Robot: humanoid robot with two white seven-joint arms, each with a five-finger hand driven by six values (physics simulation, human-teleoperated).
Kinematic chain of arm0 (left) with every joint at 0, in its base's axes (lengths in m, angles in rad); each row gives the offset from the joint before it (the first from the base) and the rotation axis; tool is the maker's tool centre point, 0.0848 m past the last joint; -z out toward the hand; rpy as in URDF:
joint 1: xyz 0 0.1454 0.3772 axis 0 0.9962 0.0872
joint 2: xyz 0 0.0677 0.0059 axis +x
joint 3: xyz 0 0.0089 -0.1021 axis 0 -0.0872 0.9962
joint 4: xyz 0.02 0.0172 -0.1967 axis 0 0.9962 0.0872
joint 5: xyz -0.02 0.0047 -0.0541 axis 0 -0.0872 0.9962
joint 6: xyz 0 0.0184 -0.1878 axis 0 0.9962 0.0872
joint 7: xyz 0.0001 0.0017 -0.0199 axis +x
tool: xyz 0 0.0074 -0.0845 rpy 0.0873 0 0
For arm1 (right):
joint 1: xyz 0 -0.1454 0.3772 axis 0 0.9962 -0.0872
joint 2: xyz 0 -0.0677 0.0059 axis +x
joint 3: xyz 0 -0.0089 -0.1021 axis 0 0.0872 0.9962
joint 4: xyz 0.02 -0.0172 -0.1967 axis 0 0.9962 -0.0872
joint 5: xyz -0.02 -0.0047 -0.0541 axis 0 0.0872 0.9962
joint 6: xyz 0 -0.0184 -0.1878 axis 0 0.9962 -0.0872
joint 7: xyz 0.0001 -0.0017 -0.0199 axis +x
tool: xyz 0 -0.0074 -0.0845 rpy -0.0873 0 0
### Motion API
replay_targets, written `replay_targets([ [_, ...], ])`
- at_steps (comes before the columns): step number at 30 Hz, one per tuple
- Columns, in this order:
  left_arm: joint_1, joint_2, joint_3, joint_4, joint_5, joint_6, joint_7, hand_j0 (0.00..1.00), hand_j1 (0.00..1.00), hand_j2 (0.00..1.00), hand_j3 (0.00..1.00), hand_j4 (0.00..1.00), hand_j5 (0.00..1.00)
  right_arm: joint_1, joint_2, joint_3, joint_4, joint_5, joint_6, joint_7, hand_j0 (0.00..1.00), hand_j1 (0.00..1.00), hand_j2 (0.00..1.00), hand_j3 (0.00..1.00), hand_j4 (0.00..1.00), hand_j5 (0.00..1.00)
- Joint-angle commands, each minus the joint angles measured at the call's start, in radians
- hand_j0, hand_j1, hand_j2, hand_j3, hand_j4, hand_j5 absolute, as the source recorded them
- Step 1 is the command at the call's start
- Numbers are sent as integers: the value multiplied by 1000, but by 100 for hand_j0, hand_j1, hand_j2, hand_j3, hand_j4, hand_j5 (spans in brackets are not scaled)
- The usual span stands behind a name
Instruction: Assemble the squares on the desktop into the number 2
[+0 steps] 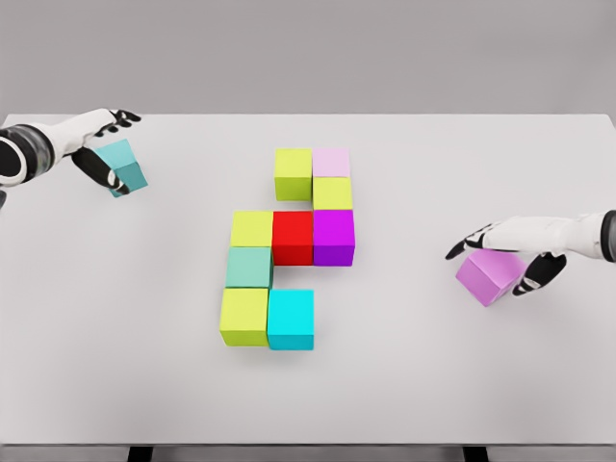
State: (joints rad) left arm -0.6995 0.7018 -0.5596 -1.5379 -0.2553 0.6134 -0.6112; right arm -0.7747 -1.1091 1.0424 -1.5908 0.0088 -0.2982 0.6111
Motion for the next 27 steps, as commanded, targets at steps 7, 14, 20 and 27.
replay_targets([
  [7,-9,-8,-3,55,-4,-3,0,99,99,99,99,99,99,-2,0,-4,-9,0,-12,0,56,56,56,56,56,56],
  [14,-37,-67,-3,150,-64,-3,0,99,99,99,99,99,99,-2,-2,-15,-143,59,-151,0,57,57,57,57,57,57],
  [20,-49,-87,-3,211,-64,-3,0,99,99,99,99,99,99,-35,46,-4,-164,161,-313,0,56,56,56,56,56,56],
  [27,-60,-97,-3,248,-74,-3,0,99,99,99,99,99,99,-66,176,45,-163,231,-313,0,56,56,56,56,56,56],
])
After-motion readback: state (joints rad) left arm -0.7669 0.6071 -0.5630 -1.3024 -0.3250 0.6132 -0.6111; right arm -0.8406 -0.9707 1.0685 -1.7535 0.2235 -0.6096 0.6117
